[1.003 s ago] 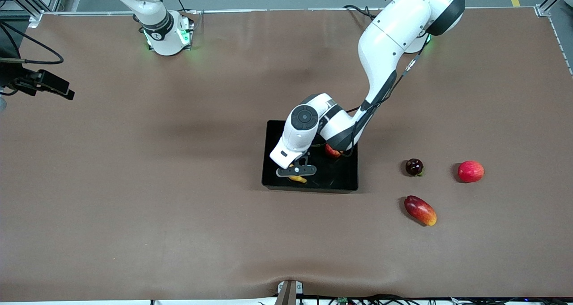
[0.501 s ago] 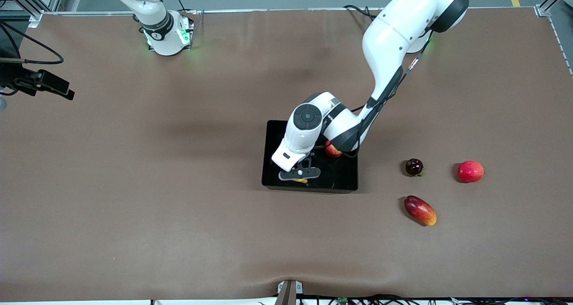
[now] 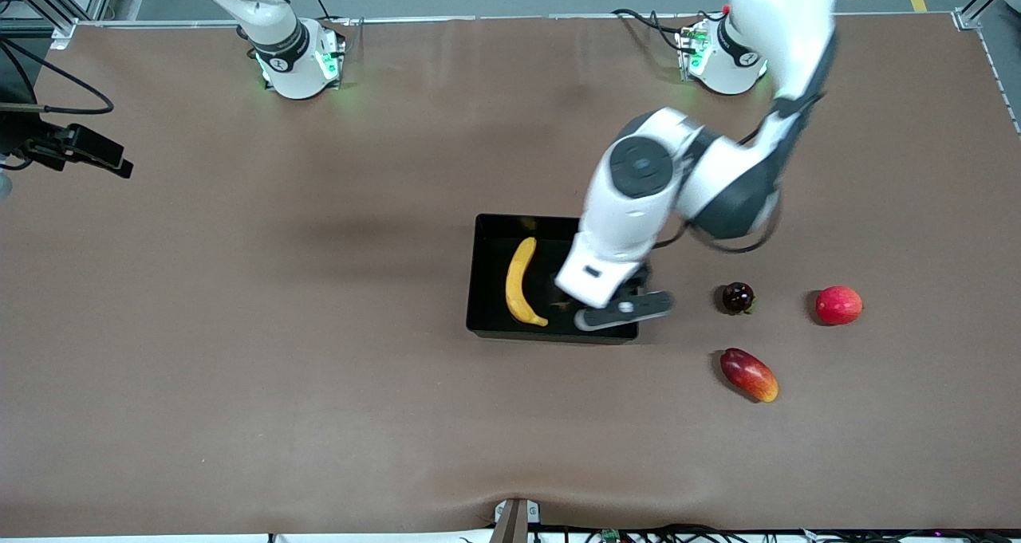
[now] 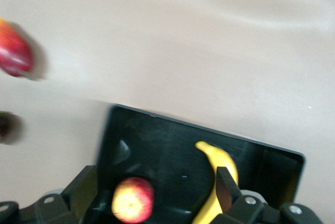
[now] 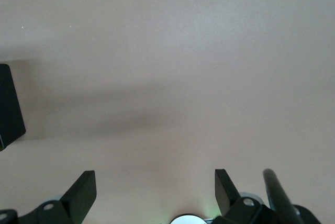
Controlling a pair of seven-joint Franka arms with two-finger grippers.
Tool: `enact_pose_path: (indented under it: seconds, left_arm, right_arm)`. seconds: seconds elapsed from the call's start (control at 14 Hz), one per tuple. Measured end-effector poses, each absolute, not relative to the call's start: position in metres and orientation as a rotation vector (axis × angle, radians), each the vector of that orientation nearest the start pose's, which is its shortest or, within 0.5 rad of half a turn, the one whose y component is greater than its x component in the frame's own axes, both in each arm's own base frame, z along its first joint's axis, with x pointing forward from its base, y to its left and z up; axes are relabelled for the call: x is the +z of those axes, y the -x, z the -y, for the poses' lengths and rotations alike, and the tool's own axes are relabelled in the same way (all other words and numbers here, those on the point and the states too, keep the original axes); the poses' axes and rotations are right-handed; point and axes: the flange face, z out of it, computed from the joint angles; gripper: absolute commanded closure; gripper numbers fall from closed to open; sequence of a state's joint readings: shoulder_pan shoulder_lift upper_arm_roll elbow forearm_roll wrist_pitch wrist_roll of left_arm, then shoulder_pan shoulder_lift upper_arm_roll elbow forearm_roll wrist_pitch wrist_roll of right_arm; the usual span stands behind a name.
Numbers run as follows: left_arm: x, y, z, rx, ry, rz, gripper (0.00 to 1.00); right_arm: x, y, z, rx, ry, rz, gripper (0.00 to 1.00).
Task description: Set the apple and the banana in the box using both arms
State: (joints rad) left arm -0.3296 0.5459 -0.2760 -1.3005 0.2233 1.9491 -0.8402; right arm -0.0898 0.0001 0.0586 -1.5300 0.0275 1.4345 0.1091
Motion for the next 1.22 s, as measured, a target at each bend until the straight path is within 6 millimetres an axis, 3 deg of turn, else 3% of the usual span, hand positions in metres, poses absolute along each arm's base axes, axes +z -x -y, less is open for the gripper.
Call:
enact_pose_path:
  seconds: [0.29,0.43,0.72,0.93,1.22]
  left_arm:
    - [0.518,-0.641,0.257,-0.198,3.063,0.423,0.00]
    - [0.547,-0.636,0.221,-0.186,3.040,0.390,0.00]
    - [0.600,-0.613,0.169,-0.134,3.007,0.232,0.00]
    - [0.627,-0.598,0.130,-0.092,3.036,0.188,0.00]
    - [0.641,-0.568,0.116,-0.078,3.045,0.117,0.00]
  right_arm:
    - [0.632,-0.540,0.013,0.150,3.107,-0.214,0.00]
    - [0.632,-0.540,0.013,0.151,3.107,-0.214,0.00]
    - [0.632,-0.540,0.013,0.151,3.107,-0.214,0.00]
    - [0.632,-0.540,0.014,0.151,3.107,-0.215,0.00]
    - [0.632,-0.540,0.014,0.151,3.105,-0.215,0.00]
